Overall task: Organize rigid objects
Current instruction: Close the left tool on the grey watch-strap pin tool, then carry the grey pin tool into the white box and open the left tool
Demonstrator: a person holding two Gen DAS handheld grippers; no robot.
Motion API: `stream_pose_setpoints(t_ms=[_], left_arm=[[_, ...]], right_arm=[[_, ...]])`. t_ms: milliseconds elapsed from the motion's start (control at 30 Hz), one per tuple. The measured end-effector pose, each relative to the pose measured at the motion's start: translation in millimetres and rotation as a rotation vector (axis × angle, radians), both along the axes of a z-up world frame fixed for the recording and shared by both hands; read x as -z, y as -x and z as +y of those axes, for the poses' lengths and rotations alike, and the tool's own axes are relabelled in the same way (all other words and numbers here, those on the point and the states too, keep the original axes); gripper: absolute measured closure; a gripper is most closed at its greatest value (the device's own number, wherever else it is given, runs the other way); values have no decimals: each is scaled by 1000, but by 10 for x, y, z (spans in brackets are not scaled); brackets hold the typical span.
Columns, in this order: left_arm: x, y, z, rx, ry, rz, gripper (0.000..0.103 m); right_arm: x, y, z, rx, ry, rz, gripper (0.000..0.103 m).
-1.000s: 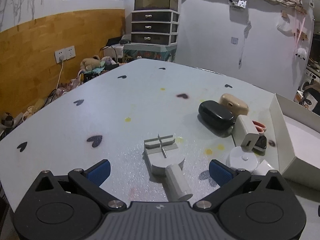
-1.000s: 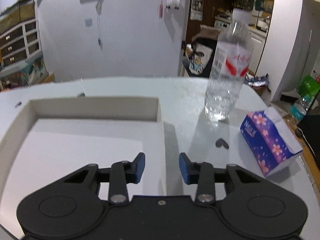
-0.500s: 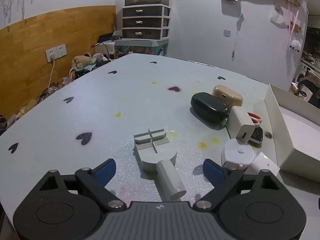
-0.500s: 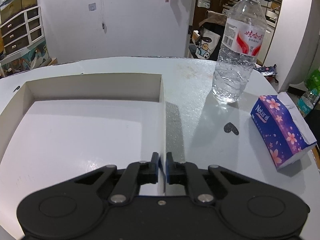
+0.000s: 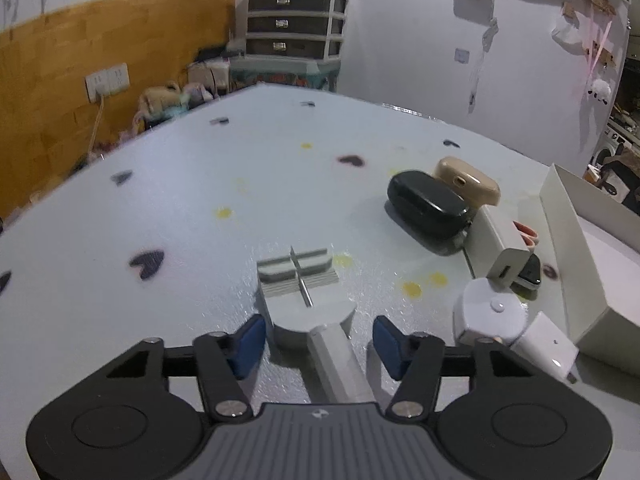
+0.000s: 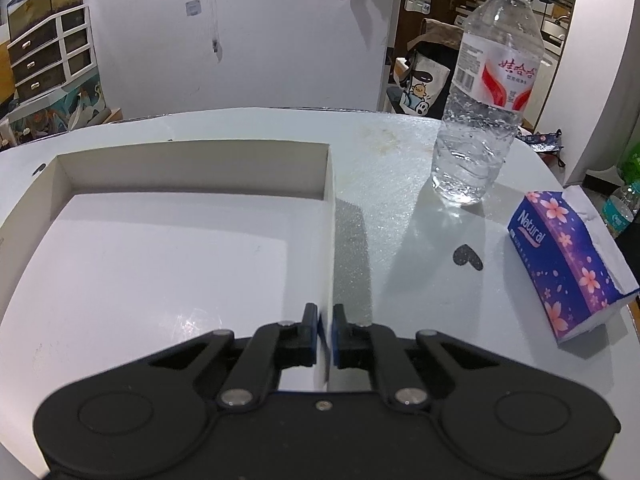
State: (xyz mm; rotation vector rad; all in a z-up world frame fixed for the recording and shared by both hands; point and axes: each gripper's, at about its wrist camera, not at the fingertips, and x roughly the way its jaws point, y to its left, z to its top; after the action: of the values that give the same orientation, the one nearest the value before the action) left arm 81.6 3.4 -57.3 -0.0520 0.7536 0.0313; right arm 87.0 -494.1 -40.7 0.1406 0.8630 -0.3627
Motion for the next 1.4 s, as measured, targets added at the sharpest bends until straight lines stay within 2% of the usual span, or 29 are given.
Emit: stream_pose_setpoints(t_ms=[67,233,300,433,567,700,867,1000,1200,1400], left_arm=[[1,24,-17,-4,-22,-8,58],[-6,76,47,11,42,-36,59],[-49,113,28,33,57,-70,59],[-274,175,-122,70,27,-160,59],[-563,174,-434,170,39,-244,59],[-740,134,-956,326,71,-286,59],[-783,93,-1739,509,104,-280,59],[-697,30,-2270,605,180,-231,59],[-331,-29,-2934,662,232,-102,59],[-129,23,-3301,714,254,-39,59]], right_arm=[[9,7,-1,4,-1,-4,96],[13,9,1,8,-2,-6,96],[13,8,3,8,-1,-6,96],[13,8,7,7,4,-4,96],[11,6,12,8,5,-2,96],[8,4,9,10,2,-2,96],[8,-2,7,10,0,0,96],[7,-1,-23,12,-15,-1,96],[12,-6,-14,13,-15,3,96],[28,-10,-44,18,-42,8,96]])
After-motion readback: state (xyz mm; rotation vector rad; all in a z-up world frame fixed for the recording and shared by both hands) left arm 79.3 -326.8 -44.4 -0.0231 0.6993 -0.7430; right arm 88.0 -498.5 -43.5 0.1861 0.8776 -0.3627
